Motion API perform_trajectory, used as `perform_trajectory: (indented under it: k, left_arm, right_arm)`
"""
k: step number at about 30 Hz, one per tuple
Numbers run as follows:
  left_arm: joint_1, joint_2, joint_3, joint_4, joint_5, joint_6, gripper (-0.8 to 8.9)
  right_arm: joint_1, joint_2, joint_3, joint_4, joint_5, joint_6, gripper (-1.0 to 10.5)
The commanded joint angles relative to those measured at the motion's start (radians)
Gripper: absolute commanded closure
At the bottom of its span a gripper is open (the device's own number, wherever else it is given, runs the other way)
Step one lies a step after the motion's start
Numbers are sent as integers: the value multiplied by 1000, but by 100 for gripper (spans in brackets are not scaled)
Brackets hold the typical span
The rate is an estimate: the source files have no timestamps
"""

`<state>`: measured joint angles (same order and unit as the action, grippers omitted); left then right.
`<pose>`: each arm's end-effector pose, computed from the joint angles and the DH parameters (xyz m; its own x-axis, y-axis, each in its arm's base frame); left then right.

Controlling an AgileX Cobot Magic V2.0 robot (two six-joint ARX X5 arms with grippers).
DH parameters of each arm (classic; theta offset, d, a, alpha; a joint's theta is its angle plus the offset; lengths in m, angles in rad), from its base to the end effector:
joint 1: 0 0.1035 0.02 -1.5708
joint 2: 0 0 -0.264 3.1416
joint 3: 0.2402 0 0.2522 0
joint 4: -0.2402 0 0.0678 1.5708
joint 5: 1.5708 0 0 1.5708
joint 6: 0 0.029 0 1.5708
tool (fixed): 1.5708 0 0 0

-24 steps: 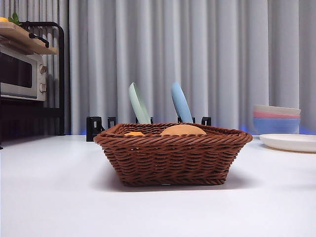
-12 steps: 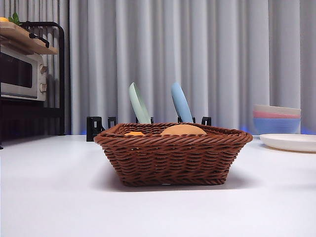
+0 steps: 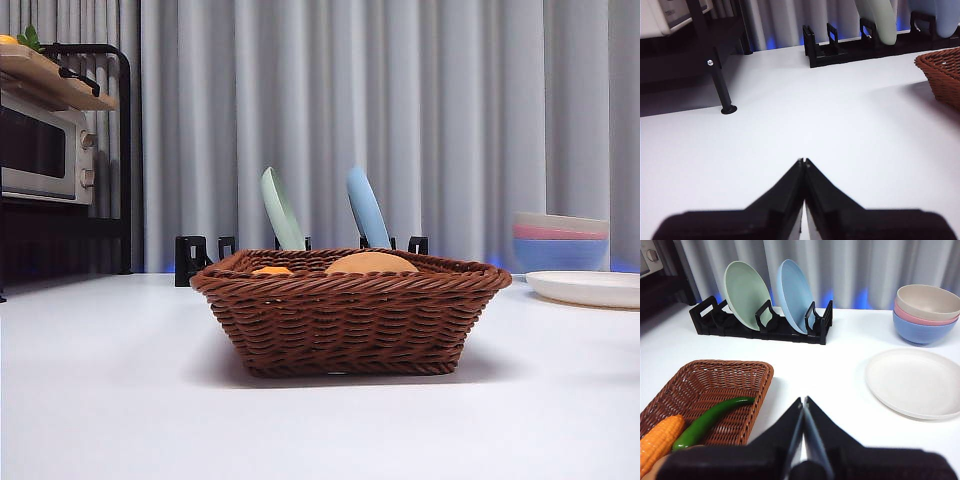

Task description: Pick up the basket,pick up the corn from the table,pick up the potato from the table,pick up the cucumber from the table,put all items into the basket

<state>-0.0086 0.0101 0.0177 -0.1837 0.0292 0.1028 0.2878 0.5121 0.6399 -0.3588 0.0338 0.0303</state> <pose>0.0958 -0.0017 0.1511 0.9838 -0.0377 -0.1751 0.0551 0.9939 0.0960 0.1148 0.0329 0.3014 0.9425 0.2437 -0.2288 -0.2454 0.9692 0.0218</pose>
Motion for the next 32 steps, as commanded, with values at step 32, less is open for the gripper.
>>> perform_trajectory:
  k: [32]
  left_arm:
    - [3,-3,-14,0,-2,-10,817]
  right_arm:
    - [-262,-511,-590,183,-89,-101,946]
